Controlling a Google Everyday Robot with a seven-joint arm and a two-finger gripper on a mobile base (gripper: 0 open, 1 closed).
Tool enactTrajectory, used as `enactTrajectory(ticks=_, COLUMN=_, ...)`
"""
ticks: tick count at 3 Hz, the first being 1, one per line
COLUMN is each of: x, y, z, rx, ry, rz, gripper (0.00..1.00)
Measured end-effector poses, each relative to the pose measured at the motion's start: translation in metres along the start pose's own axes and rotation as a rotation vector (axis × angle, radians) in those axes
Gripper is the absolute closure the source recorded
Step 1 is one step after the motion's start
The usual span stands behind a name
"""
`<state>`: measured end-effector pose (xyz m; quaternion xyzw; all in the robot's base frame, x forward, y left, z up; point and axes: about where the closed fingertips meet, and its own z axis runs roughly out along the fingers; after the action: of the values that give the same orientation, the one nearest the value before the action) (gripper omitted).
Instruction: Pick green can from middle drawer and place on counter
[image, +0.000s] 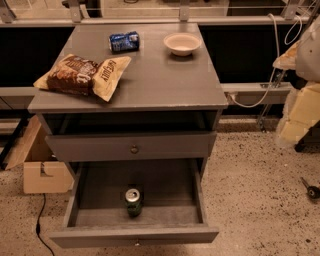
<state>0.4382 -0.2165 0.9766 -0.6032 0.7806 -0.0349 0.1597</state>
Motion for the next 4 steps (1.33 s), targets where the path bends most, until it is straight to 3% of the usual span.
enactTrajectory(ticks=1, x=0.000, y=0.000, z=0.000, rx=0.000, ry=0.000, rz=0.000, gripper=0.00)
enactTrajectory(ticks=2, x=-0.016, y=0.008, z=0.021, rx=-0.041, ry=-0.077, rz=0.017, gripper=0.00)
enactTrajectory(ticks=3, x=-0.056, y=0.032, z=0.088, rx=-0.155, ry=-0.267, rz=0.070, gripper=0.00)
enactTrajectory(ticks=4, x=-0.132, y=0.064, z=0.148, rx=-0.273, ry=-0.541, rz=0.134, gripper=0.00)
